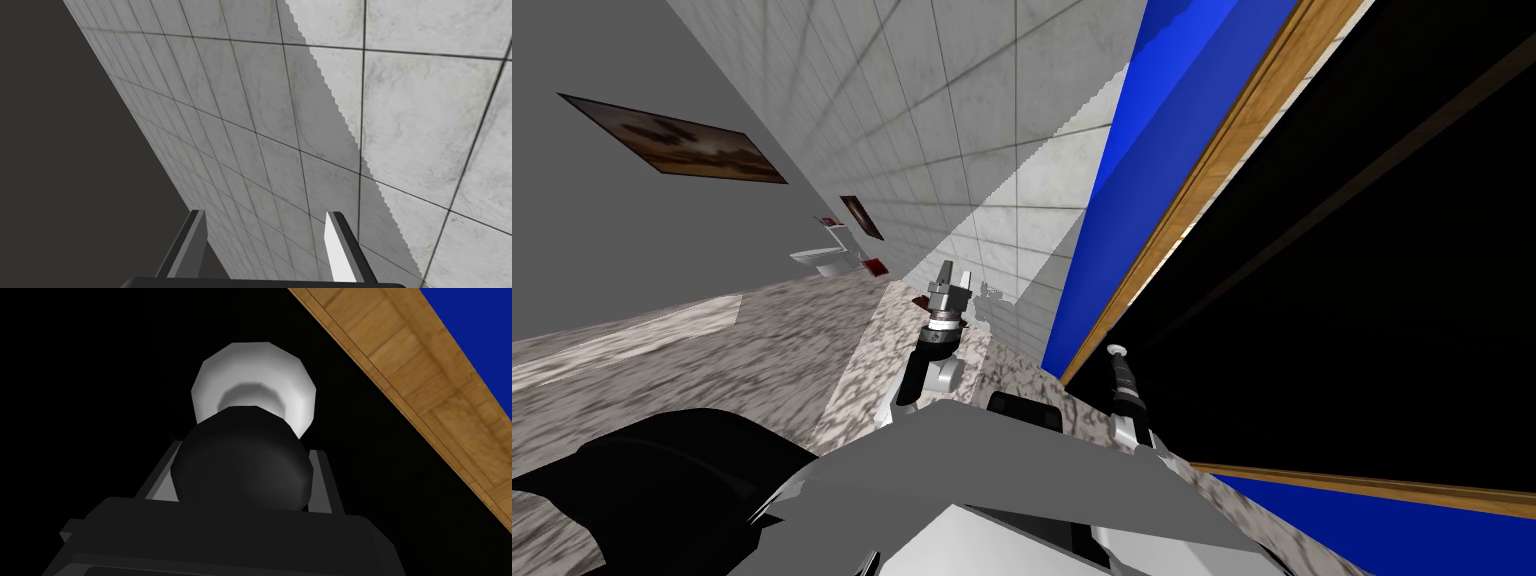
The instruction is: Pull the door open
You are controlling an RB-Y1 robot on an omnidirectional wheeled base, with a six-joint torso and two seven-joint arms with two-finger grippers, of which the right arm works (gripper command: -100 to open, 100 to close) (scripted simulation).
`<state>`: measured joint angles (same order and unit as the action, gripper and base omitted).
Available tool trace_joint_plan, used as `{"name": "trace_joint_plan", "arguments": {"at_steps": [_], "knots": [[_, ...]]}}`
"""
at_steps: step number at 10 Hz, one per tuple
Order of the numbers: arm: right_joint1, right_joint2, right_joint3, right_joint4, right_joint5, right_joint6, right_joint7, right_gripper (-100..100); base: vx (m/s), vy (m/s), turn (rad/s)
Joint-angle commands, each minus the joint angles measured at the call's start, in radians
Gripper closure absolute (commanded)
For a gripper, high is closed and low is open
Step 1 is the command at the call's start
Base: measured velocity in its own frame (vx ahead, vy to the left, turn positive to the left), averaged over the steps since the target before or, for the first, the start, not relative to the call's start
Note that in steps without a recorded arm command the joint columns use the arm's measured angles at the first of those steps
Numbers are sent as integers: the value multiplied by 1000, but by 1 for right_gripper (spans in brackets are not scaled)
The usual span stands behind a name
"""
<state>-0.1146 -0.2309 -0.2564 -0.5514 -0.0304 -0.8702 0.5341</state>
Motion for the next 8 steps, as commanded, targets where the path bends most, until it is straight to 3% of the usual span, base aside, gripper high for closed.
{"name": "trace_joint_plan", "arguments": {"at_steps": [1,8], "knots": [[-5,4,8,8,-6,-4,-40,100,-30,-12,25],[-4,-3,37,5,-50,-3,-204,100,-30,-9,27]]}}
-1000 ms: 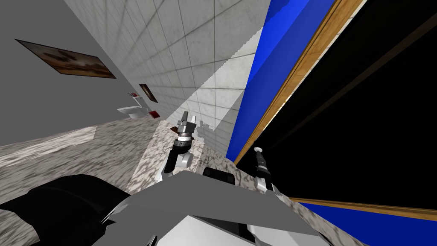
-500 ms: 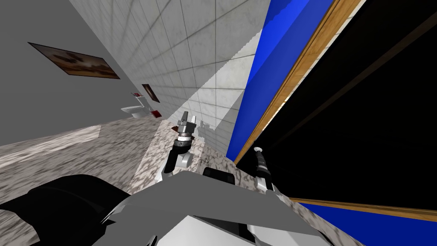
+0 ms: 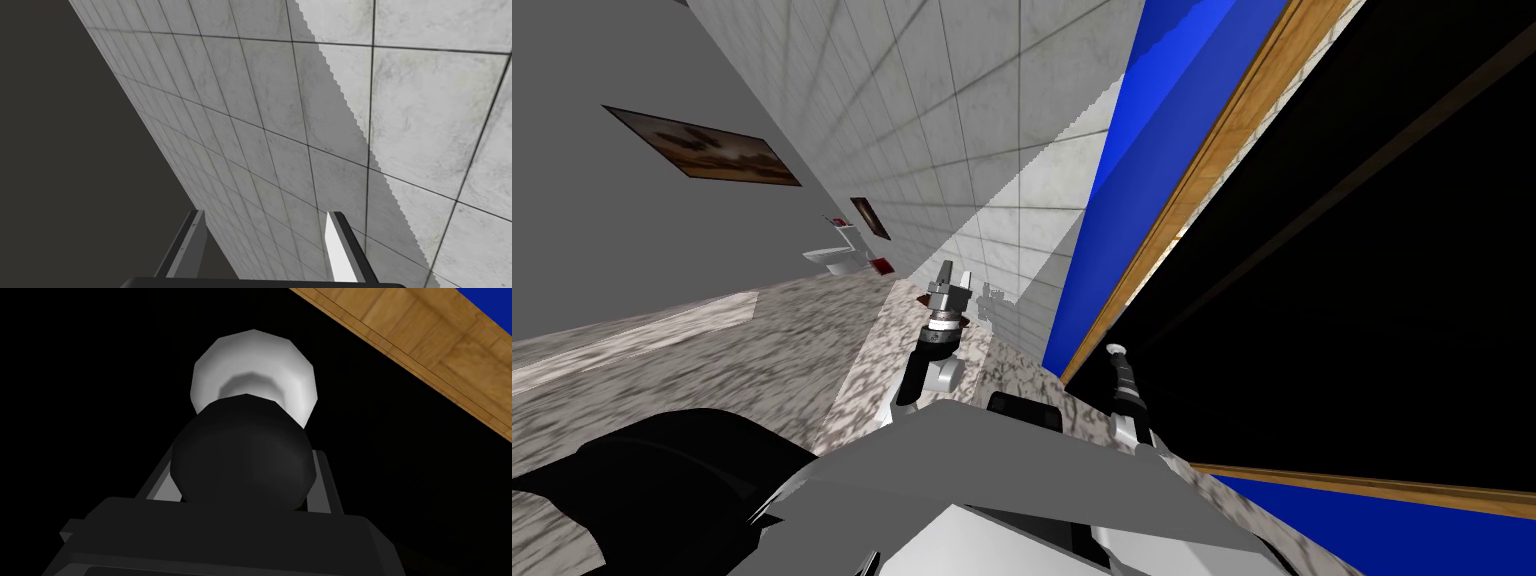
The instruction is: Pull the door open
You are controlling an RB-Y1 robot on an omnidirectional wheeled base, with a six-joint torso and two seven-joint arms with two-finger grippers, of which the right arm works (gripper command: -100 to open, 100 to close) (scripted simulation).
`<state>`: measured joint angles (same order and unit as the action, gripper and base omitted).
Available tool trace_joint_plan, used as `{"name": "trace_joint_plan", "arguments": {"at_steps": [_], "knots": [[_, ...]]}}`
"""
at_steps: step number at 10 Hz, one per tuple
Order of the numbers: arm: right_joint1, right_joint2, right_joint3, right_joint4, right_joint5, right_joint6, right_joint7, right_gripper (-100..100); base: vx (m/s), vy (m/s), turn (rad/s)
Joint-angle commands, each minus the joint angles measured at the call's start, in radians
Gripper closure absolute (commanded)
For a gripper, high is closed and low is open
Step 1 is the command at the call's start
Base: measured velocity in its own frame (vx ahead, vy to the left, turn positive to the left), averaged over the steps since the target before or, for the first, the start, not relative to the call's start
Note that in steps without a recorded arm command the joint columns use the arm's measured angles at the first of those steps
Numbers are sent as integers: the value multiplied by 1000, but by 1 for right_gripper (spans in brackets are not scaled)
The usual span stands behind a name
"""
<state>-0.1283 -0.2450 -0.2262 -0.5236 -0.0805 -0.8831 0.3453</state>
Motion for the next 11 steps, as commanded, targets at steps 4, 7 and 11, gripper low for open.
{"name": "trace_joint_plan", "arguments": {"at_steps": [4,7,11], "knots": [[11,8,23,-24,-23,11,-98,100,-26,-12,27],[11,5,38,-26,-46,11,-180,100,-29,-8,29],[12,1,54,-27,-70,12,-264,100,-34,-13,26]]}}
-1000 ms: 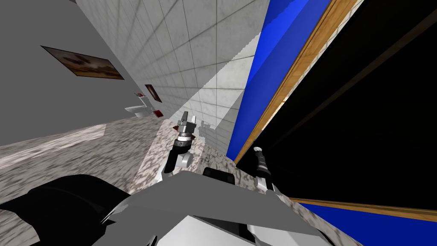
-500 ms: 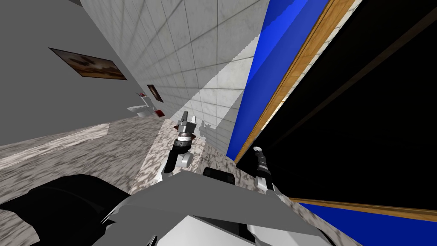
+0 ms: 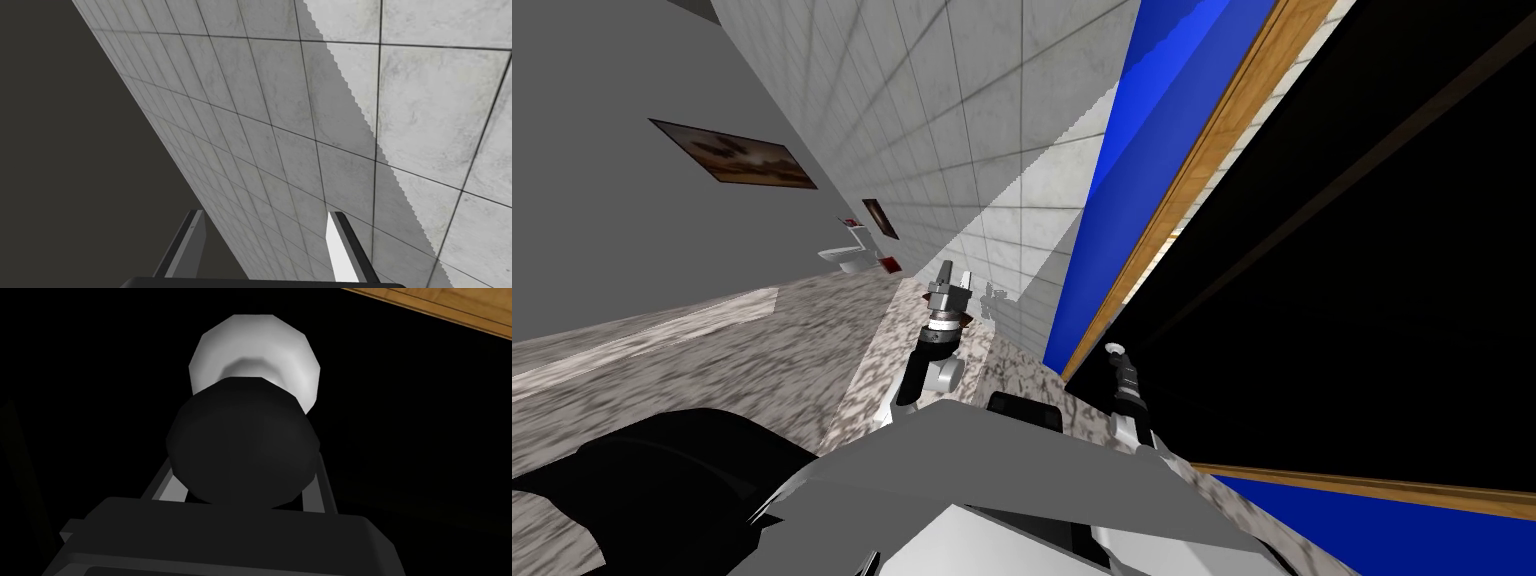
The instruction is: Pull the door open
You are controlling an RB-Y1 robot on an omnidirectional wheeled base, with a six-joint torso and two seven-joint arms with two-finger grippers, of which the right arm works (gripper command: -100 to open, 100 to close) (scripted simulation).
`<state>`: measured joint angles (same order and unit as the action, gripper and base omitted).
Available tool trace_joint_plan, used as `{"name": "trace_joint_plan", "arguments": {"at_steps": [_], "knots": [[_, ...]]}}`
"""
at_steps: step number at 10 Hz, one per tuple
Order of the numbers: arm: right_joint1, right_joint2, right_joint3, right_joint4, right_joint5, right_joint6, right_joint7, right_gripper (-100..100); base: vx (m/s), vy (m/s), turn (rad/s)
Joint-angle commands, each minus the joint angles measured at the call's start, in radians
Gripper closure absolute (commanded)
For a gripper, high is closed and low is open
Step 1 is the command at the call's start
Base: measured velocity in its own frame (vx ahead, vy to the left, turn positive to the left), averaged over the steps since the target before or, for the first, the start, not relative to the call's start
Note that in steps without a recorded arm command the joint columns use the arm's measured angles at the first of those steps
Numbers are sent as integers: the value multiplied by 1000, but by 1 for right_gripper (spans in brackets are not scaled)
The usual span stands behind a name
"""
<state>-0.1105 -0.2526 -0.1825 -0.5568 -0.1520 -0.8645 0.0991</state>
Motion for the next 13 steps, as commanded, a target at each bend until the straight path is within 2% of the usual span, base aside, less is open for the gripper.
{"name": "trace_joint_plan", "arguments": {"at_steps": [1,4,8,11,13], "knots": [[-5,7,18,6,-10,-7,-50,100,-35,-12,51],[-5,5,26,5,-22,-7,-101,100,-24,-6,22],[-4,-1,50,3,-59,-6,-214,100,-37,-13,38],[-4,-2,58,2,-71,-6,-267,100,-29,-6,18],[-3,-6,74,1,-95,-5,-332,100,-37,-16,50]]}}
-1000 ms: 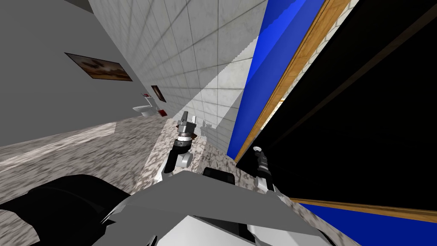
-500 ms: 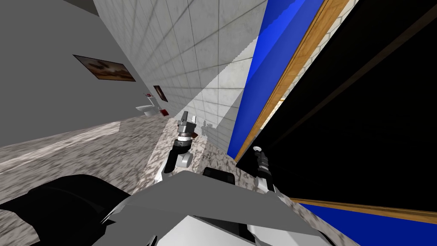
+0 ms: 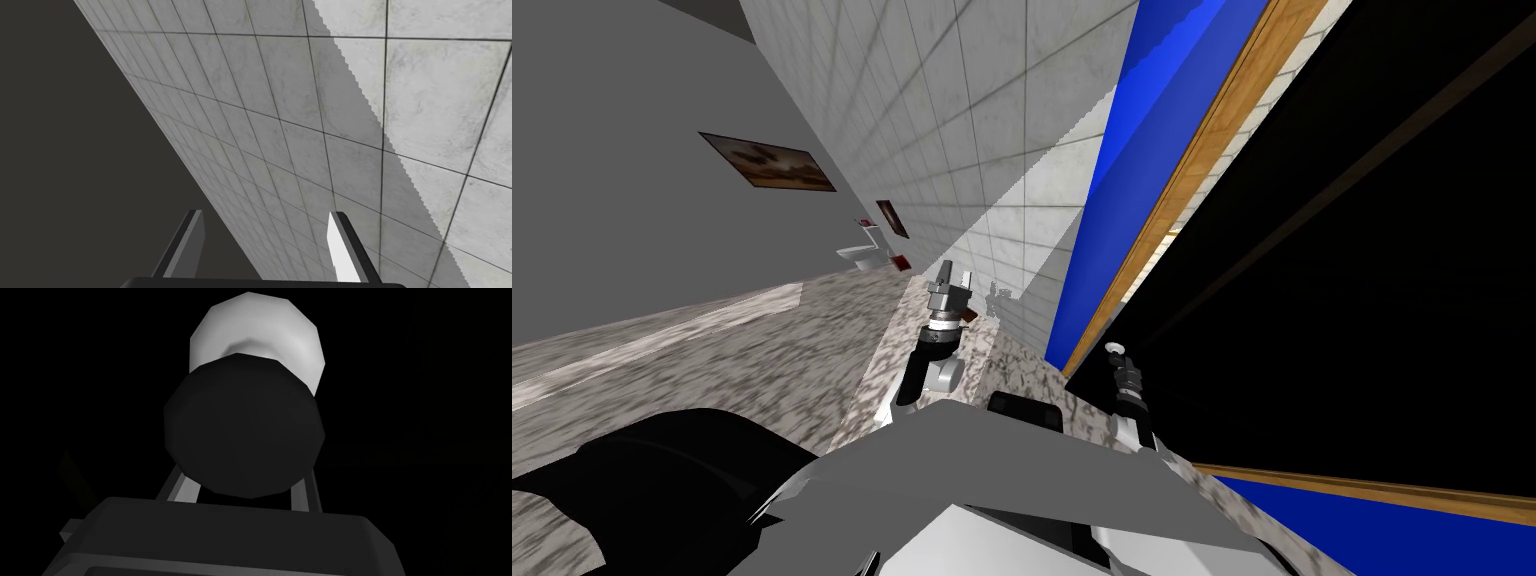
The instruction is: Pull the door open
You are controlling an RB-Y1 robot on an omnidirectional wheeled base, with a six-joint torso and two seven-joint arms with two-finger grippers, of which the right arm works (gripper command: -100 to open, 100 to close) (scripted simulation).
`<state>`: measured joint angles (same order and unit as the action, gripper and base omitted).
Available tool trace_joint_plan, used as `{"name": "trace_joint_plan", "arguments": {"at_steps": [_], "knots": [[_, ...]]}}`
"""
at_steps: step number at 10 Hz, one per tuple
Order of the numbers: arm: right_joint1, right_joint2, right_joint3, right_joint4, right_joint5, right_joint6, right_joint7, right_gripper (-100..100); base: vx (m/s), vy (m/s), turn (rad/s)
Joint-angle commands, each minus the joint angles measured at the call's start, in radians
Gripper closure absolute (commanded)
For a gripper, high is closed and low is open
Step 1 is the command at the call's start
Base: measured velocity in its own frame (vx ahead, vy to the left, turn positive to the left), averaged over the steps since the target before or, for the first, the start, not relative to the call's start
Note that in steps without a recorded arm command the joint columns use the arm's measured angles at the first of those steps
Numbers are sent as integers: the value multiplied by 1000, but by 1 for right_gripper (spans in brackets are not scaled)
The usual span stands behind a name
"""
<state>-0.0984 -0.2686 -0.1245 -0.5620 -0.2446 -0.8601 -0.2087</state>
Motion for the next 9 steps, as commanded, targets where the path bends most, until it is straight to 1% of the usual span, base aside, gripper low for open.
{"name": "trace_joint_plan", "arguments": {"at_steps": [1,2,3,4,5,6,7,8,9], "knots": [[-15,10,16,6,-2,-10,-42,100,-36,-16,30],[-15,8,24,5,-14,-9,-77,100,-31,-12,33],[-15,8,24,5,-14,-9,-83,100,-27,-3,6],[-14,6,32,4,-26,-9,-121,100,-30,-4,30],[-14,6,32,4,-26,-9,-125,100,-25,-9,18],[-14,5,40,4,-38,-9,-162,100,-31,-13,56],[-14,5,40,4,-38,-9,-166,100,-28,-8,22],[-14,3,48,3,-49,-9,-204,100,-28,-2,25],[-14,3,48,3,-49,-9,-208,100,-24,-6,8]]}}
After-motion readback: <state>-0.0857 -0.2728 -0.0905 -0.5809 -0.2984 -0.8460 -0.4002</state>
